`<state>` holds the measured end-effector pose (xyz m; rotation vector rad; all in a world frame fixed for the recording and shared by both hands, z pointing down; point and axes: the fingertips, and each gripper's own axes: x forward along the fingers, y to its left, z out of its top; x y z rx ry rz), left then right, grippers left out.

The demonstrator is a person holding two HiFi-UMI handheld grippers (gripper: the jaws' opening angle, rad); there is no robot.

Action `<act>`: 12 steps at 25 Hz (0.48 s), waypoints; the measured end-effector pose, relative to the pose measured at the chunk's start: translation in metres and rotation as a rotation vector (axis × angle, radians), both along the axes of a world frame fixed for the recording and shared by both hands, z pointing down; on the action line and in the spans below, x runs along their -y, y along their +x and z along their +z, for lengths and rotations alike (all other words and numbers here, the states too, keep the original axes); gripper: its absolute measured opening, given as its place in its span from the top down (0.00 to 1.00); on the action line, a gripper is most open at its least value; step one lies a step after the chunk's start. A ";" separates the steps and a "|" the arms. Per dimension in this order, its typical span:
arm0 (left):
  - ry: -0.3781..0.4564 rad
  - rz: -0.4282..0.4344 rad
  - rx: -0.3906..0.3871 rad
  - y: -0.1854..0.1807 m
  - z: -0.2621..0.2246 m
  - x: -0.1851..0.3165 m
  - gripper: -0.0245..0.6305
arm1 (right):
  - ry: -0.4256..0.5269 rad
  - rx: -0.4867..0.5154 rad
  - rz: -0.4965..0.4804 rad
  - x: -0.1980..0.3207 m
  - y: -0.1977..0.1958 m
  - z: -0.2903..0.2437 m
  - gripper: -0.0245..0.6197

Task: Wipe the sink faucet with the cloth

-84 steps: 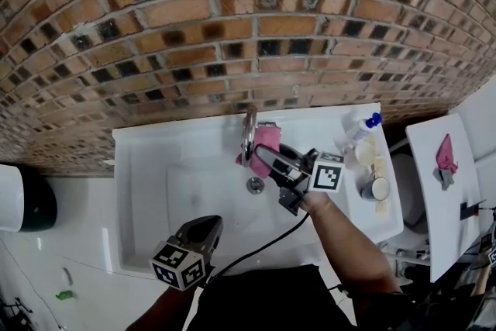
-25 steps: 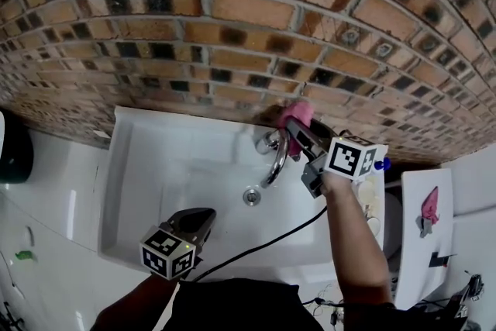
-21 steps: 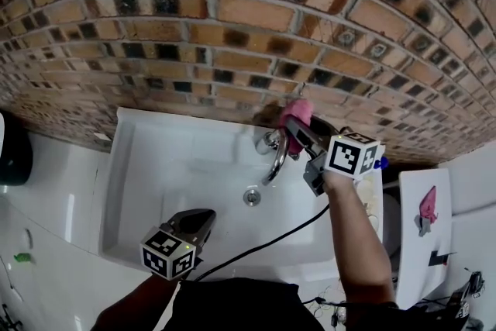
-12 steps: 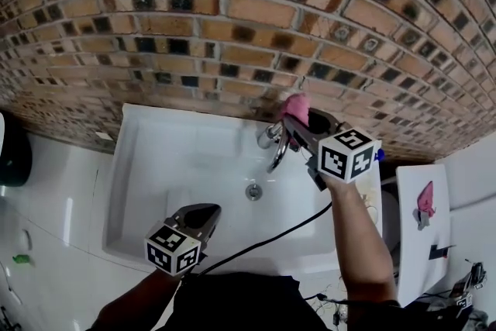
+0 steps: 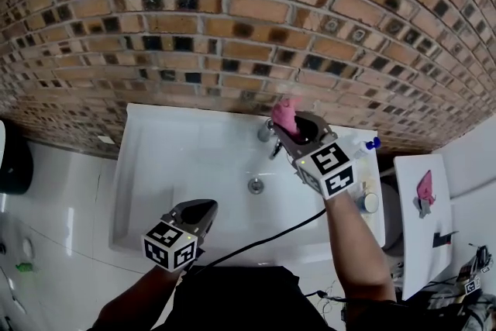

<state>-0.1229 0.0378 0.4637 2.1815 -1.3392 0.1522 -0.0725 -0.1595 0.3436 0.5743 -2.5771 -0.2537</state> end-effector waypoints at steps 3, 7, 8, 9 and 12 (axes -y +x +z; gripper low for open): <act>0.003 -0.003 0.004 -0.004 -0.002 -0.008 0.95 | 0.015 0.002 -0.016 -0.020 -0.003 0.001 0.78; 0.002 0.002 0.010 -0.009 -0.002 -0.019 0.95 | 0.025 0.008 -0.002 -0.036 0.000 0.009 0.78; 0.000 0.004 0.011 -0.010 -0.001 -0.022 0.95 | 0.021 0.013 0.003 -0.040 0.000 0.011 0.78; -0.002 0.007 0.013 -0.011 -0.001 -0.024 0.95 | 0.016 0.018 0.008 -0.043 0.000 0.013 0.78; -0.006 0.021 0.019 -0.014 0.000 -0.029 0.95 | -0.002 0.029 0.023 -0.052 0.001 0.021 0.78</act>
